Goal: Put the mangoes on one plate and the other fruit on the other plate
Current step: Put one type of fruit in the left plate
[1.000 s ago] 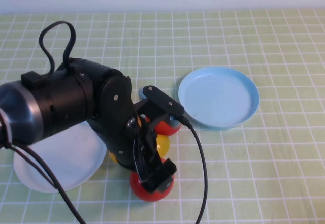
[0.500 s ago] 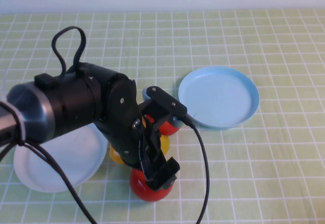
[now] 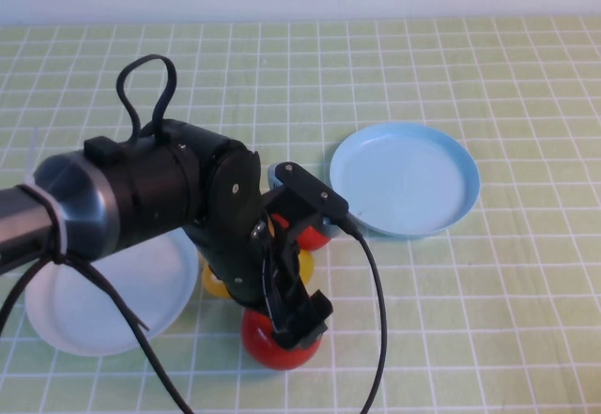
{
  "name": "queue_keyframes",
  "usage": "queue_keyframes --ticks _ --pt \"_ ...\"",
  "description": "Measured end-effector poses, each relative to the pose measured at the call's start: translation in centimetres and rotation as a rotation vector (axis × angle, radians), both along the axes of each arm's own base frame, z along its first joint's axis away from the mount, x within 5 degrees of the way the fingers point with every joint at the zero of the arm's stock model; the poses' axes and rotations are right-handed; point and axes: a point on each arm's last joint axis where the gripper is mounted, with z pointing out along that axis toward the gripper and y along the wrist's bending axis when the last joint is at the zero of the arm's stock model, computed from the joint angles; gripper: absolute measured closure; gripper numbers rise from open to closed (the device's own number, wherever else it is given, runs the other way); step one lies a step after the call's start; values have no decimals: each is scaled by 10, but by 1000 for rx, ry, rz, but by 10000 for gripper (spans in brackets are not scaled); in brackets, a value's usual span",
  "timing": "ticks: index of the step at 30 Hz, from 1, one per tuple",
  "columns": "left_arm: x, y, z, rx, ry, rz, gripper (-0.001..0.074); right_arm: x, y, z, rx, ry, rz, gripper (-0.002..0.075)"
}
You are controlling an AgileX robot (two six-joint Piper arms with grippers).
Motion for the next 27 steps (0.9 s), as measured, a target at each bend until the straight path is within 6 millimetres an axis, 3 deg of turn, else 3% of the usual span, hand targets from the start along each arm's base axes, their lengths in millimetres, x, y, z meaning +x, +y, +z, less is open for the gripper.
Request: queue_keyframes --ticks 3,6,9,13,17,22,27 --pt "-1 1 0 13 10 -4 145 0 0 0 0 0 0 742" --pt "-4 4 4 30 18 -13 148 0 0 0 0 0 0 742" --pt "-11 12 21 33 8 -21 148 0 0 0 0 0 0 742" --pt "-17 40 56 30 -47 12 148 0 0 0 0 0 0 742" --pt "-3 82 76 50 -123 168 148 0 0 0 0 0 0 742" --pt "28 131 60 129 -89 474 148 0 0 0 0 0 0 743" --pt "44 158 44 186 -54 637 148 0 0 0 0 0 0 743"
